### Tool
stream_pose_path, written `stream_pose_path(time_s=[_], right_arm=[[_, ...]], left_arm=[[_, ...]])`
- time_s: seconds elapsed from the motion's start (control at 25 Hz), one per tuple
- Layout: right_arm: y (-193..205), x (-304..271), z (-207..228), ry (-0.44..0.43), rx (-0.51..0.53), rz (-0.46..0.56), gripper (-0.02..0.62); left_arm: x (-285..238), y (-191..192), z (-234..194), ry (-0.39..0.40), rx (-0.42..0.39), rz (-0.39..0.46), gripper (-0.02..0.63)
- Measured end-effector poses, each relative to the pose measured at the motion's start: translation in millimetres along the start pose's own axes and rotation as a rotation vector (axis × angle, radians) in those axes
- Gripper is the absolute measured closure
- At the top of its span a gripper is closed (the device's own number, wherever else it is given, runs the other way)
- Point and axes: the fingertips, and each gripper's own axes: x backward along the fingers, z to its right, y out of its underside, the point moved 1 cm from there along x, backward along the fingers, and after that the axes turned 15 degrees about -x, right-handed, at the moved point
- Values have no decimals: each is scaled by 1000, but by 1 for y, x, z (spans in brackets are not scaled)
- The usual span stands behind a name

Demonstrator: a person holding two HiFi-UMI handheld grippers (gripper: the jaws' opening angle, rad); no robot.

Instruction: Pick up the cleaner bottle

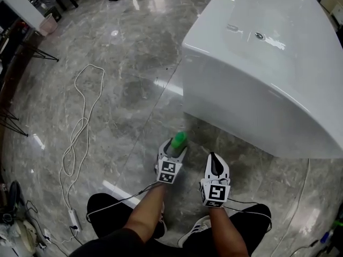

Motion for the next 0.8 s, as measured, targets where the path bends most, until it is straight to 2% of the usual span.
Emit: stream_pose_path(time_s=[0.36, 0.56, 0.68, 0.8], right_arm=[[15, -10, 9, 14, 38, -37, 580], [18, -10, 16, 35, 43, -47, 580], [17, -11, 17, 38, 40, -38, 580], [17, -11, 20, 49, 38, -38, 580]], left_arm=[[-32, 0, -7, 6, 7, 27, 322], [-42, 0, -10, -19, -3, 28, 325], [-44, -5, -12, -33, -18, 34, 410], [-47, -6, -12, -35, -18, 28, 413]])
